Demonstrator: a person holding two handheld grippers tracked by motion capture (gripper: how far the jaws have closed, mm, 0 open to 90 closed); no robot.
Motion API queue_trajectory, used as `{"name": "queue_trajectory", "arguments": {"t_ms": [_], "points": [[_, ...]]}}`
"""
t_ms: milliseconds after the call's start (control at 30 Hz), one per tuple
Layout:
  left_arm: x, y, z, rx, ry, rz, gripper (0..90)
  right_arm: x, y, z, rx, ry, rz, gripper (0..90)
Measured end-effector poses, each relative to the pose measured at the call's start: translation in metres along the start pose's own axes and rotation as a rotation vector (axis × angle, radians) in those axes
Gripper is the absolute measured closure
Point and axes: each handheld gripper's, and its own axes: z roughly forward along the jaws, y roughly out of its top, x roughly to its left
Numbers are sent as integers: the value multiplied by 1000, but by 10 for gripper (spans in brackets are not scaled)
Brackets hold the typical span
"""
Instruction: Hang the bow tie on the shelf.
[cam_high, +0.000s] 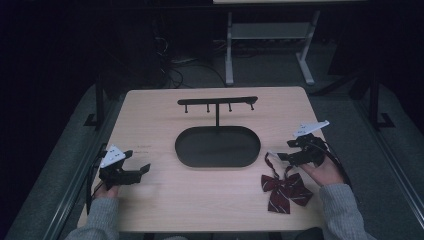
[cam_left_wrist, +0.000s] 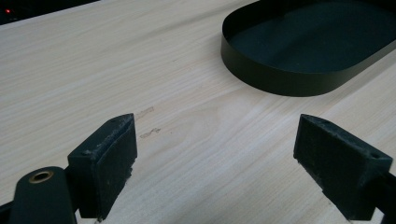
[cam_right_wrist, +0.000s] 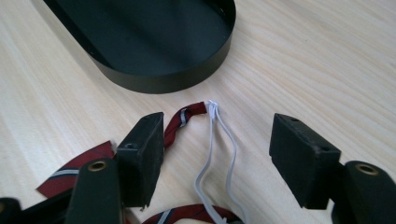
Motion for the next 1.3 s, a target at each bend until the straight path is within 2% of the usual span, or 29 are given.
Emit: {"name": "queue_trajectory", "arguments": {"t_ms": [367, 567, 933, 1033, 1300], "points": [[0, 0, 0, -1, 0, -2, 131, -7, 1, 30, 109, 7, -16, 424], [0, 0, 0, 0, 1, 0, 130, -7, 0, 40, 141, 2, -33, 485], [0, 0, 0, -1, 0, -1, 130, -5, -3, 50, 186, -15, -62, 631], [0, 0, 0, -1, -1, -3, 130, -5, -4, 52, 190, -14, -71, 717], [0, 0, -1, -1, 4, 1, 130, -2, -5, 53, 188, -27, -94, 862]]}}
